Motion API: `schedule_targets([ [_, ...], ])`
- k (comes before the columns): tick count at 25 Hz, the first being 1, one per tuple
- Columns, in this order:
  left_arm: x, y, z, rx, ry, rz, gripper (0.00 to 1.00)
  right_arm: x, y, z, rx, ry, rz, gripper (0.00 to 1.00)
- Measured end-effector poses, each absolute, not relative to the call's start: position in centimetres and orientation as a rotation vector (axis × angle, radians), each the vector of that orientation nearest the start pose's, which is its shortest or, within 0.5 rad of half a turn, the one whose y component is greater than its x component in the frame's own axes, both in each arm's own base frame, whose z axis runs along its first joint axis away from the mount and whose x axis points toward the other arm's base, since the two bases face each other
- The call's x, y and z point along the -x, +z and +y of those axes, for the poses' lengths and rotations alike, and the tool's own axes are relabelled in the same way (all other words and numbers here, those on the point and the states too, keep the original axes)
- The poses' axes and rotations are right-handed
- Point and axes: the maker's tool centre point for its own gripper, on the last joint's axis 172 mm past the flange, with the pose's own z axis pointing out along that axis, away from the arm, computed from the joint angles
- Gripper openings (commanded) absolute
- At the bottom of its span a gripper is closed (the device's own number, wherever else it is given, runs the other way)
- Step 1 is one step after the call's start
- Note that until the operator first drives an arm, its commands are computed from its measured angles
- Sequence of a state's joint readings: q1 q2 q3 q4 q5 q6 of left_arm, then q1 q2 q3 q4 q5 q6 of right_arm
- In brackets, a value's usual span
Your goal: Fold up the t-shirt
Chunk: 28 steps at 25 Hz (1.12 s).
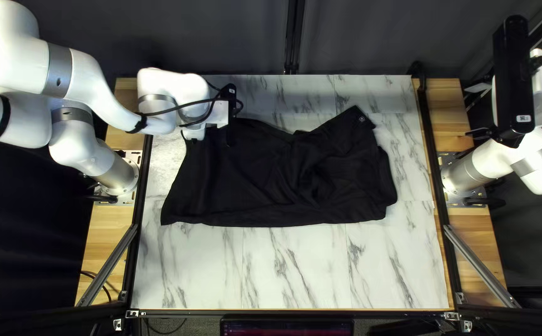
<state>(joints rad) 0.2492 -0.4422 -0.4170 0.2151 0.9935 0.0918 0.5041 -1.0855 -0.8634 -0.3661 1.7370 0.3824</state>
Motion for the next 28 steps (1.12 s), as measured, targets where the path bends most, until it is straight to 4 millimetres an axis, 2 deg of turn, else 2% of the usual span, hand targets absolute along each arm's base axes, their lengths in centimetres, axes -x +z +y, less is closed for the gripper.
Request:
schedule_targets([
  [2, -27.0, 11.6, 10.7, 2.991, 0.217, -0.021, 1.00, -21.2, 41.6, 0.3, 3.320, -0.574, -0.036, 1.00],
  [5, -29.5, 12.0, 10.8, 3.009, 0.168, 0.030, 1.00, -21.2, 41.6, 0.3, 3.320, -0.574, -0.036, 1.00],
  [10, -34.7, 11.1, 11.6, 3.037, 0.047, 0.138, 1.00, -21.2, 41.6, 0.3, 3.320, -0.574, -0.036, 1.00],
  [16, -40.7, 10.0, 13.5, 3.053, -0.083, 0.269, 1.00, -21.2, 41.6, 0.3, 3.320, -0.574, -0.036, 1.00],
  [22, -44.5, 8.8, 14.4, 3.069, -0.188, 0.380, 1.00, -21.2, 41.6, 0.3, 3.320, -0.574, -0.036, 1.00],
  [28, -47.2, 7.4, 13.7, 3.097, -0.248, 0.451, 1.00, -21.2, 41.6, 0.3, 3.320, -0.574, -0.036, 1.00],
])
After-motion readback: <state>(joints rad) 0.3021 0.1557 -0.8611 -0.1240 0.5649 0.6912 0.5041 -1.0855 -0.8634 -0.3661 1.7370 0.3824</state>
